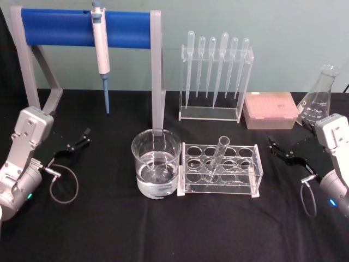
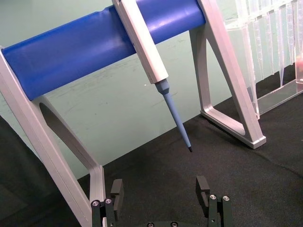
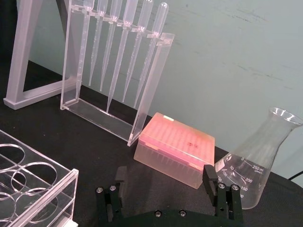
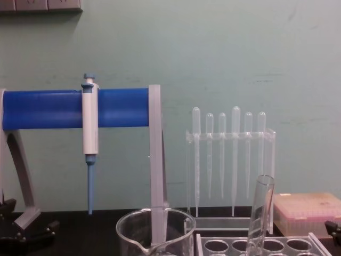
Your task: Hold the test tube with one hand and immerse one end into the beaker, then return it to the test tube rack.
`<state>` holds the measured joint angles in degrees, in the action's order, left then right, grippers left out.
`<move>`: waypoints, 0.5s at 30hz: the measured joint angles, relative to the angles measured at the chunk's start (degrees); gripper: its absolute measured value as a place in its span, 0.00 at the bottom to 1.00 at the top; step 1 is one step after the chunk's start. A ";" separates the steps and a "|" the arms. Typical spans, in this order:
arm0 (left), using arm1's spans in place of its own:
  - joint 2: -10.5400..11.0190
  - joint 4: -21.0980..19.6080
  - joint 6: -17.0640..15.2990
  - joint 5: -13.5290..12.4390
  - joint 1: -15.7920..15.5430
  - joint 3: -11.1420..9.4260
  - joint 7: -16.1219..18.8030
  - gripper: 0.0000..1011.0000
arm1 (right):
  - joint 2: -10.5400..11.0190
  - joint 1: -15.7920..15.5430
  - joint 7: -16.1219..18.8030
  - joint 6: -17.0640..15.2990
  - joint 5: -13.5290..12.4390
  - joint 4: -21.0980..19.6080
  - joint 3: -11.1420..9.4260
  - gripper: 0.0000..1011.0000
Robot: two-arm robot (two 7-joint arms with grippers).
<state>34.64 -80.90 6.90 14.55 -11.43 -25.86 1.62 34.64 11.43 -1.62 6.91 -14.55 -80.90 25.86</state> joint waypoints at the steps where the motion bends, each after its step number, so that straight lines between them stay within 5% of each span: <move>1: 0.00 0.00 0.00 0.00 0.00 0.00 0.00 0.99 | 0.00 0.00 0.00 0.00 0.00 0.00 0.00 0.99; 15: 0.00 0.00 0.00 0.00 0.00 0.00 0.00 0.99 | 0.00 0.00 0.00 0.00 0.00 0.00 0.00 0.99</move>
<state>34.65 -80.90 6.90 14.55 -11.43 -25.86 1.62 34.64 11.43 -1.62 6.91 -14.55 -80.90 25.86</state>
